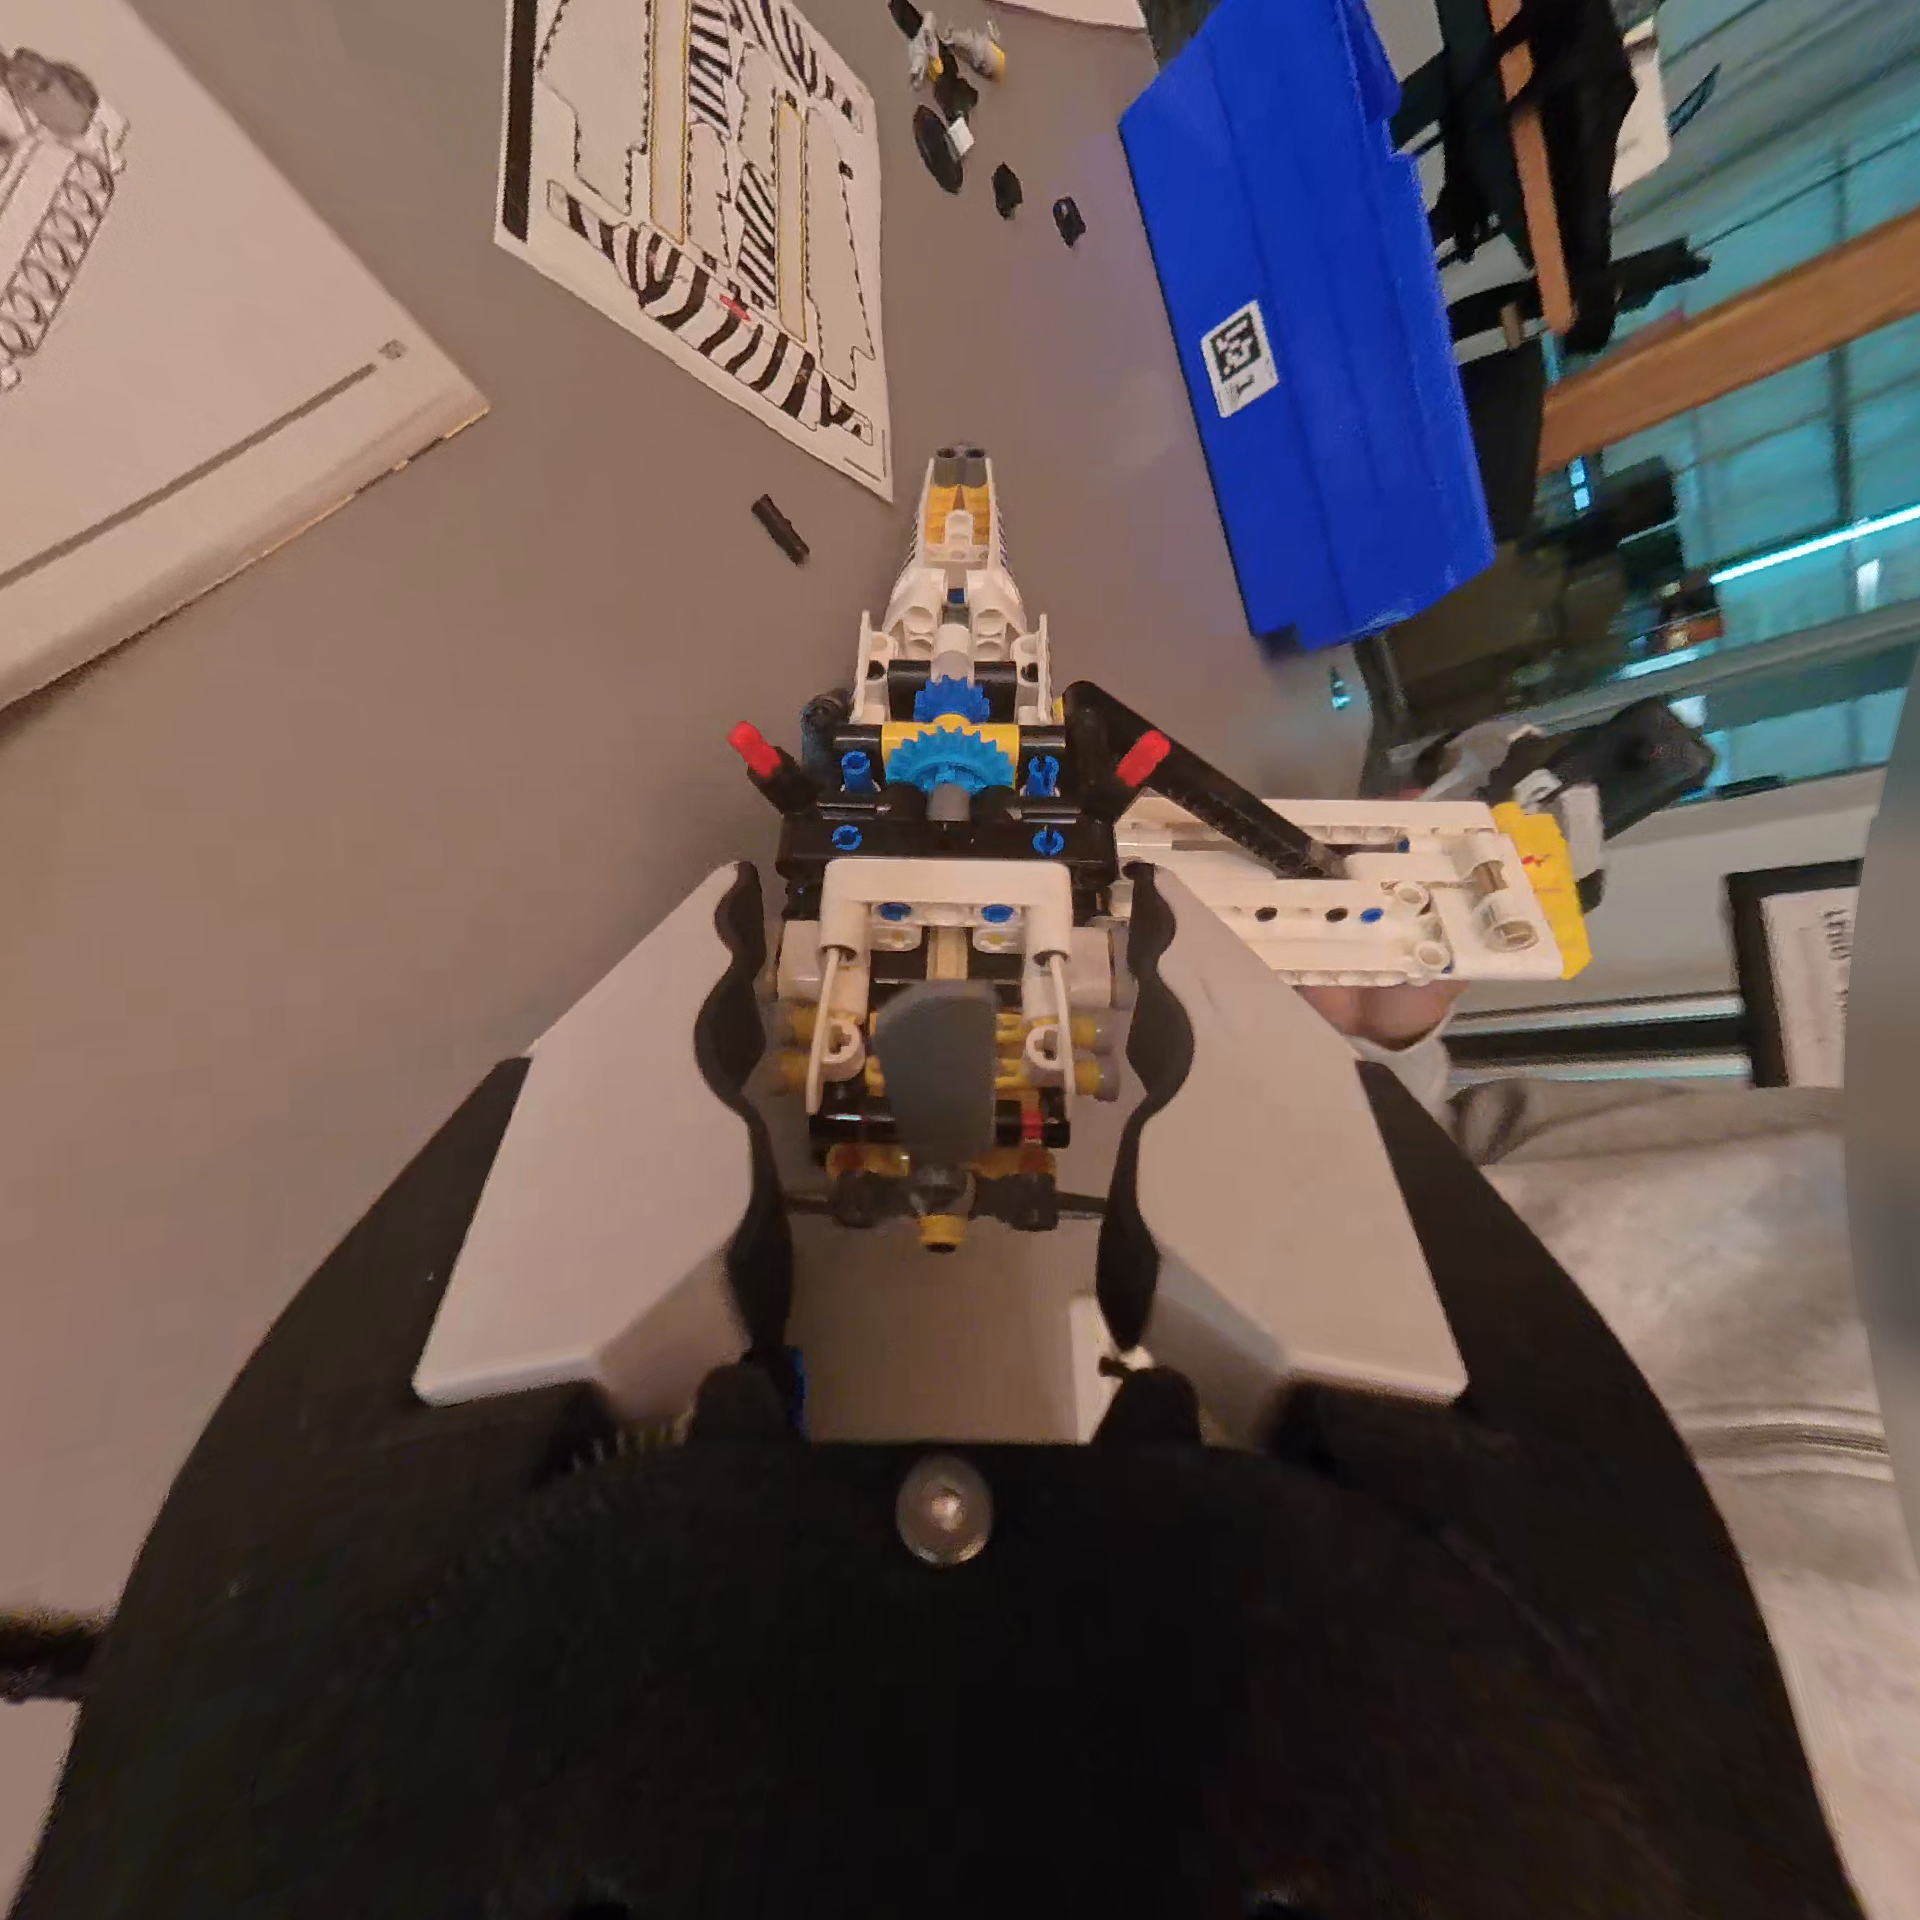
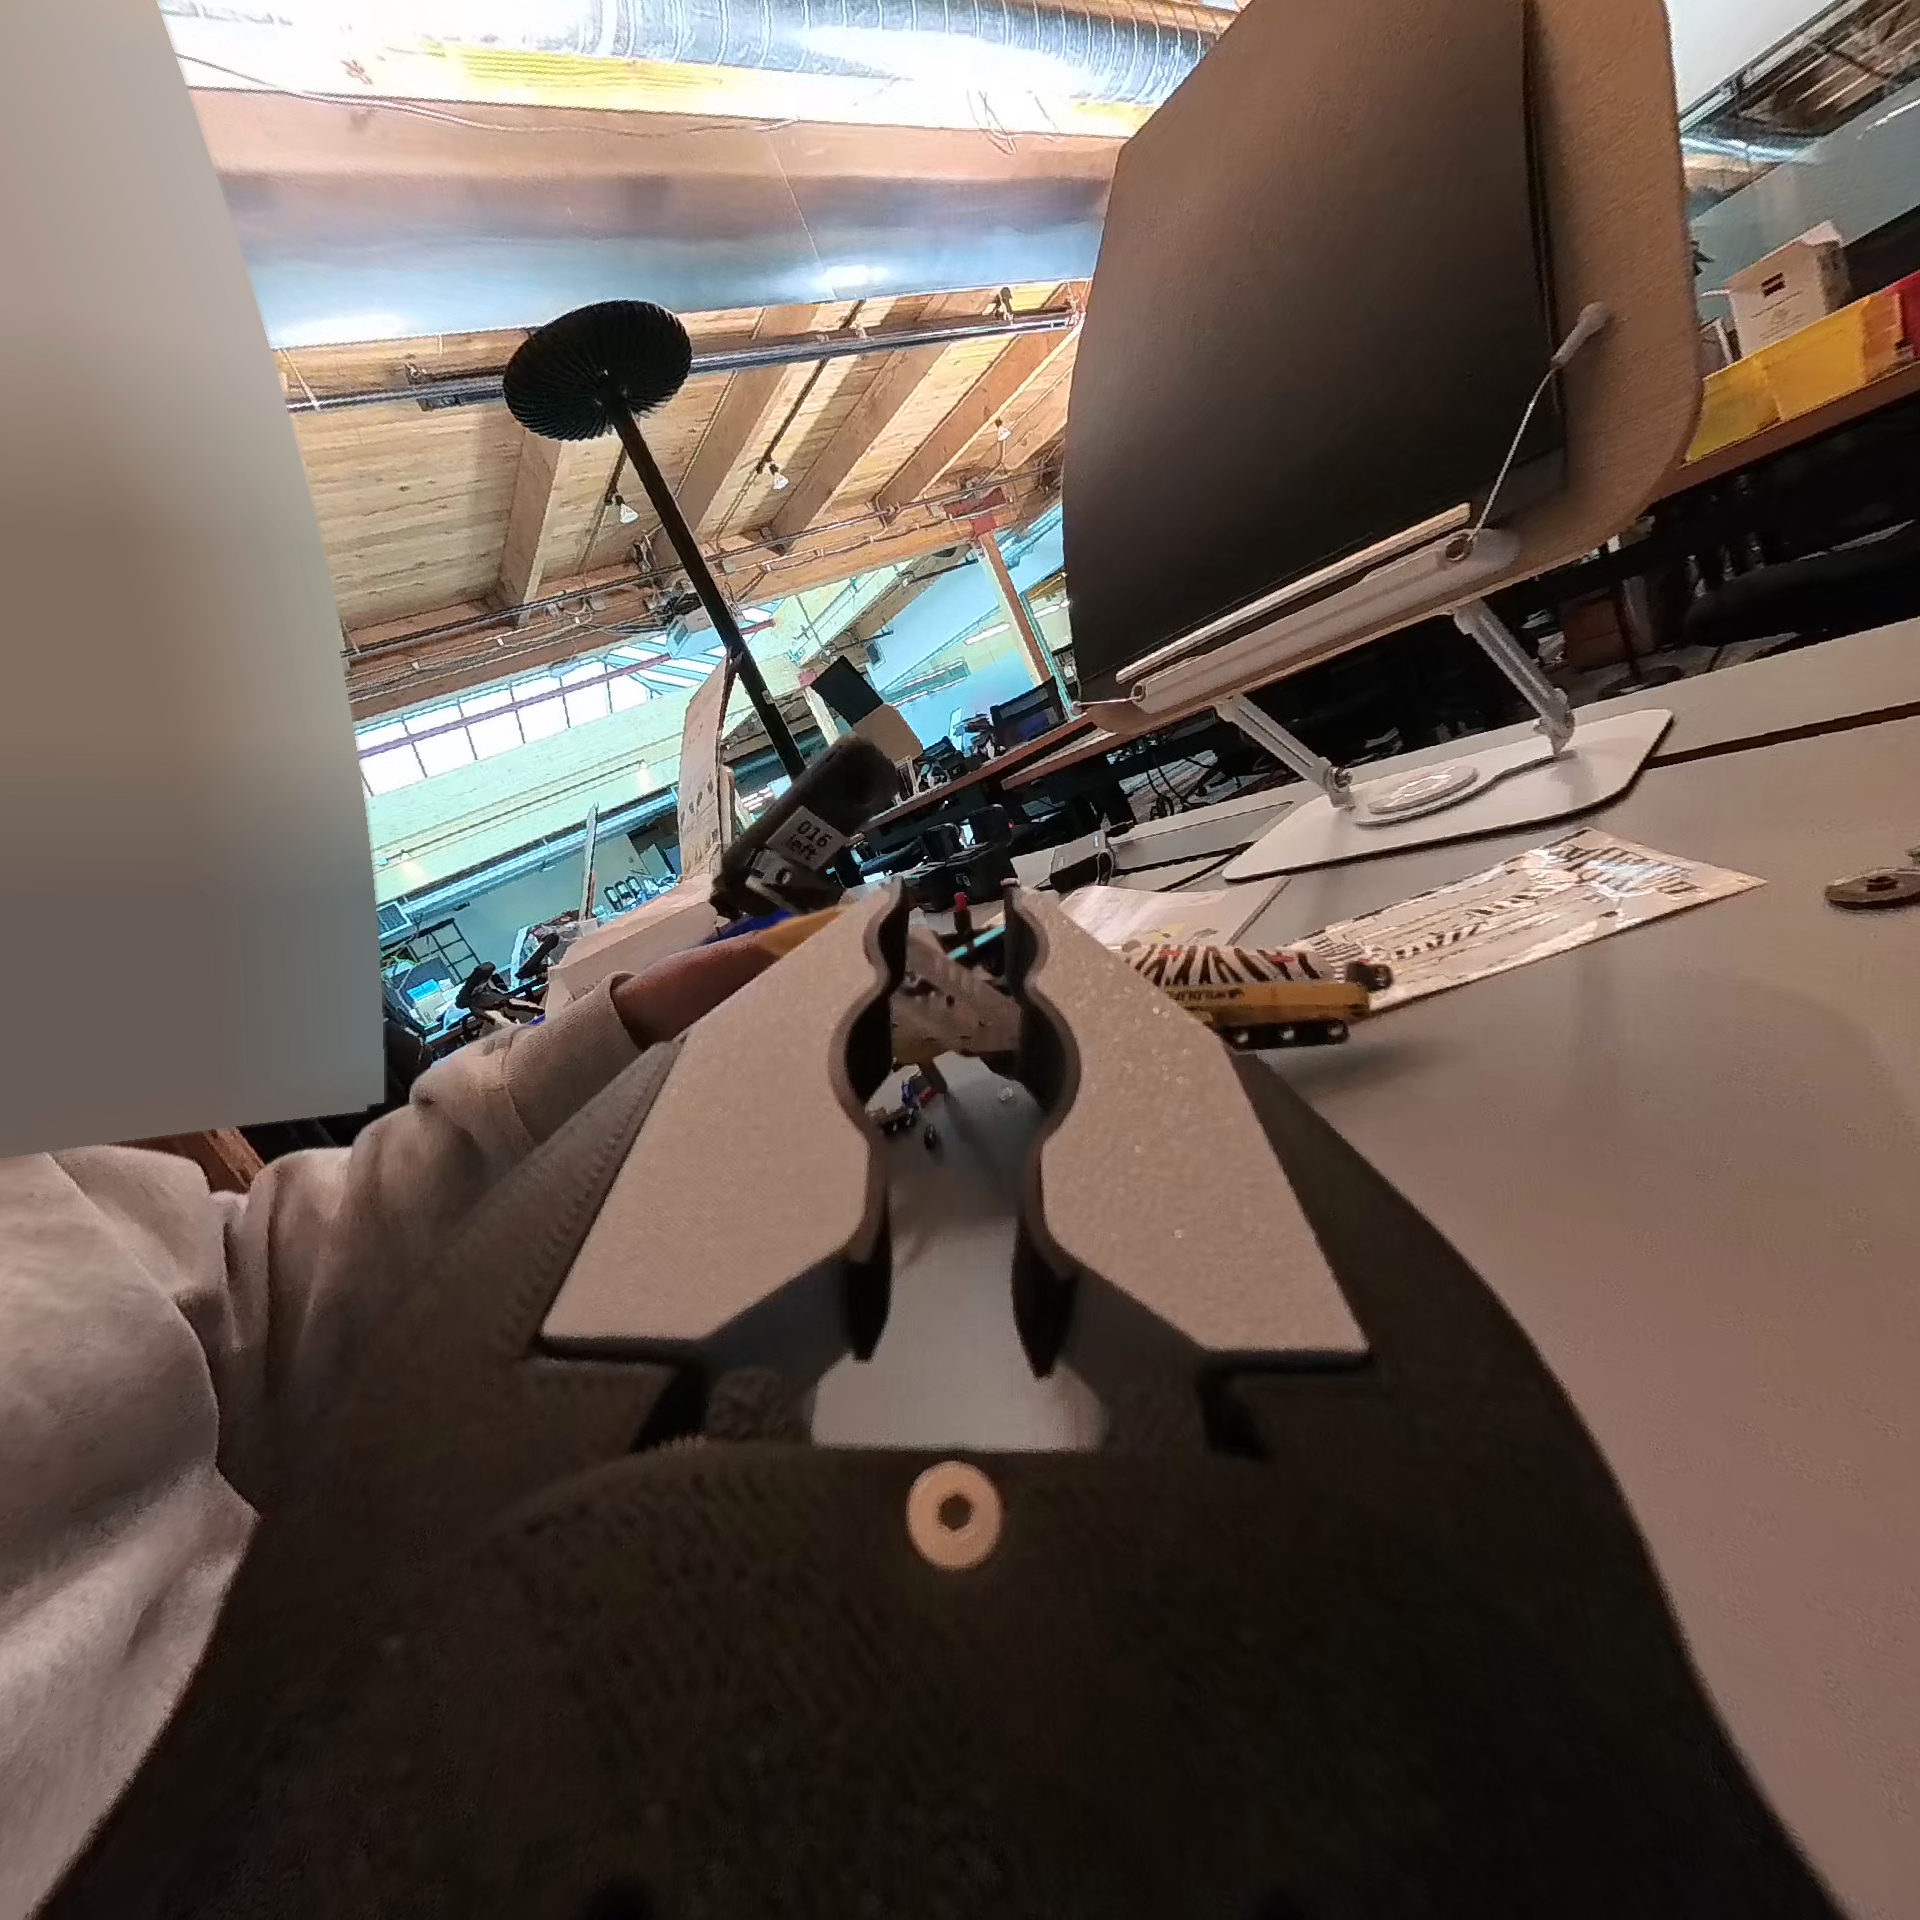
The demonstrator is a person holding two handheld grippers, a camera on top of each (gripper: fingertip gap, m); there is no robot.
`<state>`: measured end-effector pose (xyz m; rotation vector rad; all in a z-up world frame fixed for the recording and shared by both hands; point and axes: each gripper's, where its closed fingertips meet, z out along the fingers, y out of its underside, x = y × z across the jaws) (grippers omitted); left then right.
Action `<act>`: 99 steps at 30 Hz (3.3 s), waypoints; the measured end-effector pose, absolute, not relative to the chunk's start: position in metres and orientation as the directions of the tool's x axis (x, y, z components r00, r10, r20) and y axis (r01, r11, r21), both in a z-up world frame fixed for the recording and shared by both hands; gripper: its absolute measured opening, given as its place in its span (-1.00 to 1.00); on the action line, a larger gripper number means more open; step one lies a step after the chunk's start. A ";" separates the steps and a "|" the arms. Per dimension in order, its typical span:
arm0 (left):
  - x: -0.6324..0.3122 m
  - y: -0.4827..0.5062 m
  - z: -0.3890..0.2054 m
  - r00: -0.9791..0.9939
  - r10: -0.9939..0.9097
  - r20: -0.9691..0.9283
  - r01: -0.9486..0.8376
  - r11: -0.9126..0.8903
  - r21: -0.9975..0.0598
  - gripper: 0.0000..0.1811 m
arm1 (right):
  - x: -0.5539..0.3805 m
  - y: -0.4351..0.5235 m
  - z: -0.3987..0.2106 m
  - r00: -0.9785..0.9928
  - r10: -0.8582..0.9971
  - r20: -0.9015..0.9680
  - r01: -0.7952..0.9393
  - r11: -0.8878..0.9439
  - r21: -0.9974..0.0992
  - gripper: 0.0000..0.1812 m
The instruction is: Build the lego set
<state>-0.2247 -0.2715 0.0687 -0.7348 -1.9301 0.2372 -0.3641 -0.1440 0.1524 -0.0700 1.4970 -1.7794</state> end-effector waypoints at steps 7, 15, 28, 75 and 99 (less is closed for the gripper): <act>-0.223 -0.275 0.069 -0.287 0.431 0.856 0.333 0.882 -0.332 -0.29 | -0.365 -0.142 0.153 -0.677 -0.595 -0.433 0.534 0.009 -0.846 -0.83; -0.223 -0.278 0.068 -0.297 0.371 0.880 0.305 0.910 -0.280 -0.29 | -0.374 -0.139 0.156 -0.638 -0.607 -0.473 0.593 0.005 -0.805 -0.83; -0.221 -0.280 0.068 -0.270 0.340 0.901 0.297 0.919 -0.258 -0.30 | -0.375 -0.139 0.156 -0.640 -0.603 -0.476 0.594 0.004 -0.804 -0.83; -0.185 -0.206 0.166 -0.437 0.825 -0.360 0.254 -0.271 -0.929 -0.24 | -0.354 -0.138 0.151 -0.781 -0.555 -0.287 0.367 -0.034 -0.930 -0.83; -0.100 -0.185 0.155 -0.568 0.816 0.106 -0.253 -0.050 -0.966 -1.00 | -0.344 -0.159 0.140 -0.930 -0.357 0.084 -0.036 -0.139 -0.990 -0.83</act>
